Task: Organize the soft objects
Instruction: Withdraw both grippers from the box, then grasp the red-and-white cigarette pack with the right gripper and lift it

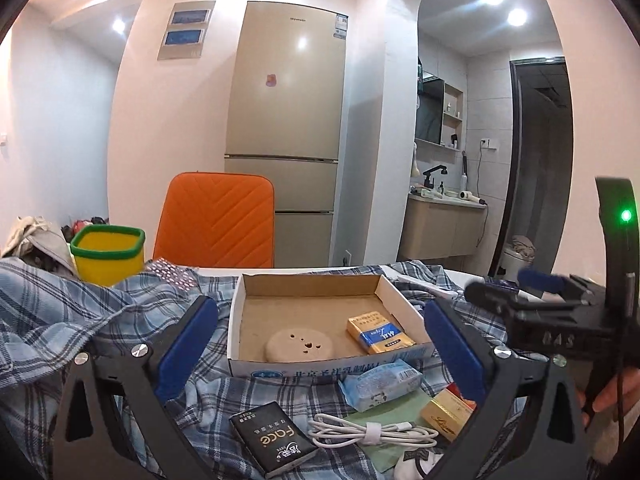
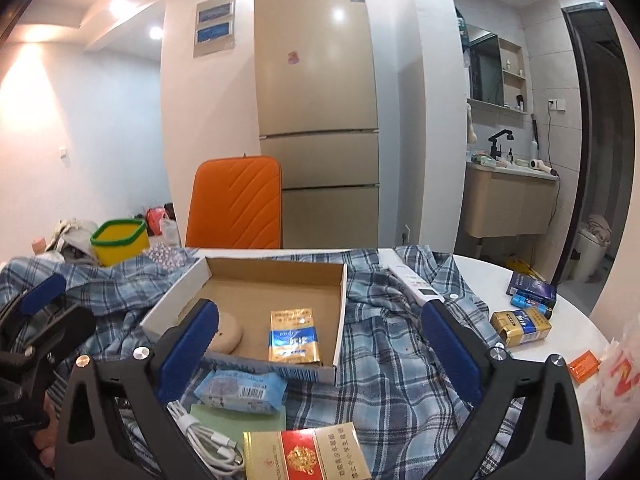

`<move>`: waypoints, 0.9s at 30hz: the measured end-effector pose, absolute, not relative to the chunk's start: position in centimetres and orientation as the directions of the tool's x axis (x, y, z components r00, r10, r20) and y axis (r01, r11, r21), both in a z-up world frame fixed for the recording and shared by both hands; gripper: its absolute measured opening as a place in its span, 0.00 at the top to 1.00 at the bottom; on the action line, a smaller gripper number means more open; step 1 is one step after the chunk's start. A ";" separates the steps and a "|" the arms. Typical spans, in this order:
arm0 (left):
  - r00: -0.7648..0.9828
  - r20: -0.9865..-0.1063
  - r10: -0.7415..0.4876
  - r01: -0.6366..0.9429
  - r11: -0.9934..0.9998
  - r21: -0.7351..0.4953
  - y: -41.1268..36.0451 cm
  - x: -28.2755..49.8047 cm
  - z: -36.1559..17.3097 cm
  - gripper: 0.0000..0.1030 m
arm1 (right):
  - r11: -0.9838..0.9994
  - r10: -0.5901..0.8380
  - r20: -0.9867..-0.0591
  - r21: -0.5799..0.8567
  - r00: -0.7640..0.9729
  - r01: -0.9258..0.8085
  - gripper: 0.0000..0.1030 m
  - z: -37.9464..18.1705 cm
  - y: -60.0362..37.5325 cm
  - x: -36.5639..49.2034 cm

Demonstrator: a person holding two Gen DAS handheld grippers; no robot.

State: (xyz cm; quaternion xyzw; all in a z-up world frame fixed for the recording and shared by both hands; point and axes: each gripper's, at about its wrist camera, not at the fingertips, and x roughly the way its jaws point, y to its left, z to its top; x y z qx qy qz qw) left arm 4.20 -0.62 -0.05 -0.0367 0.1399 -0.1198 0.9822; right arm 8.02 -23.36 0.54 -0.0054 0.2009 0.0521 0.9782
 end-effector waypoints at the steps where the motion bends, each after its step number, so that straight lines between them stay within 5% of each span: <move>1: 0.933 -0.265 -0.245 0.222 0.968 -0.113 -0.4 4.1 -0.1 0.00 | 0.995 0.093 -0.416 0.004 0.905 -0.100 0.00 0.4 -23.3 8.0; 9: 0.943 -0.242 -0.228 0.211 0.973 -0.094 -0.7 3.5 0.0 0.00 | 0.989 0.104 -0.707 0.150 0.699 0.005 0.00 -2.1 -25.3 7.8; 14: 0.942 -0.249 -0.223 0.206 0.974 -0.093 -0.6 3.4 0.0 0.00 | 0.924 0.291 -0.820 0.374 0.493 0.077 0.00 -4.7 -27.0 7.7; 27: 0.933 -0.259 -0.250 0.235 0.968 -0.090 -0.7 3.2 0.2 0.00 | 0.881 0.270 -0.852 0.406 0.449 0.241 0.00 -7.4 -25.6 10.8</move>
